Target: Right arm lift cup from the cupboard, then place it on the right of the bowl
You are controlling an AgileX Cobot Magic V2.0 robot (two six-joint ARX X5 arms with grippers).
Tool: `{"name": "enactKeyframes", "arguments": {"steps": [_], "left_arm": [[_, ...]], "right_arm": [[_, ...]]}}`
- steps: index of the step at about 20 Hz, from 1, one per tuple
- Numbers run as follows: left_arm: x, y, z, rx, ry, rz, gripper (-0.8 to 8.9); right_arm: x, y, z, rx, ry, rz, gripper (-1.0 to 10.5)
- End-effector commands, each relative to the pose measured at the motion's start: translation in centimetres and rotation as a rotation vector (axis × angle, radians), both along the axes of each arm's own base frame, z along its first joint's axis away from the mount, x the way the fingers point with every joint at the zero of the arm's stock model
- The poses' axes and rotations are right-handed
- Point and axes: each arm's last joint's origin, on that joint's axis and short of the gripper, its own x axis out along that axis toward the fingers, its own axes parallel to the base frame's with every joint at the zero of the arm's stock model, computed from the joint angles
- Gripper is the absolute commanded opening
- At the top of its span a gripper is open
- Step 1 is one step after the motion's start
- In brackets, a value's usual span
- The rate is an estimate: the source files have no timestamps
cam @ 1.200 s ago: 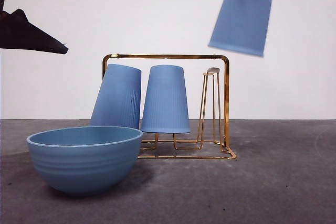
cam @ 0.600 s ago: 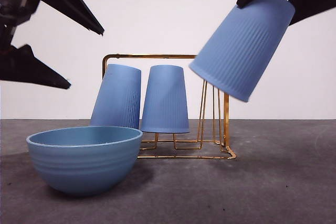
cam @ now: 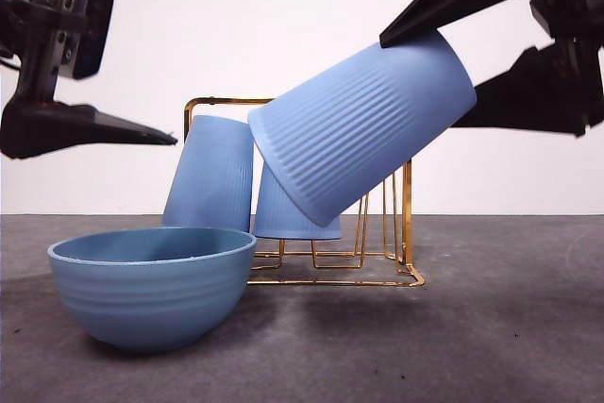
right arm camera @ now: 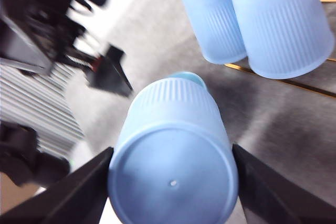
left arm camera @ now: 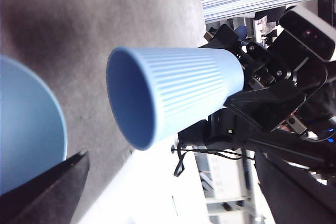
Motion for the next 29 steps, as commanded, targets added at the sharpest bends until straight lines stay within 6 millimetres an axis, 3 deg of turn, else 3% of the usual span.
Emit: {"name": "enactKeyframes", "arguments": {"steps": [1, 5, 14, 15, 21, 25, 29], "left_arm": [[0.7, -0.4, -0.4, -0.016, 0.057, -0.012, 4.8], [1.3, -0.6, -0.7, -0.029, 0.081, -0.006, 4.79], [1.3, -1.5, -0.3, -0.066, 0.079, -0.039, 4.62], [1.2, -1.6, -0.3, -0.067, 0.08, -0.046, 4.39], [1.1, -1.8, -0.3, -0.063, 0.069, -0.051, 0.18], [1.1, -1.8, -0.3, -0.065, 0.05, -0.061, 0.05], [0.9, -2.1, -0.1, -0.068, 0.036, -0.074, 0.06]], "right_arm": [[0.0, 0.1, -0.5, 0.093, 0.02, -0.02, 2.5], [0.1, 0.6, -1.4, 0.15, 0.04, -0.018, 2.5], [0.8, 4.1, -2.7, 0.244, 0.074, 0.047, 2.5], [0.8, 4.4, -2.9, 0.248, 0.078, 0.052, 2.5], [1.1, 4.9, -3.5, 0.252, 0.114, 0.059, 2.5], [1.1, 4.9, -3.5, 0.263, 0.134, 0.055, 2.6], [1.0, 4.8, -3.4, 0.266, 0.137, 0.08, 5.7]]}}
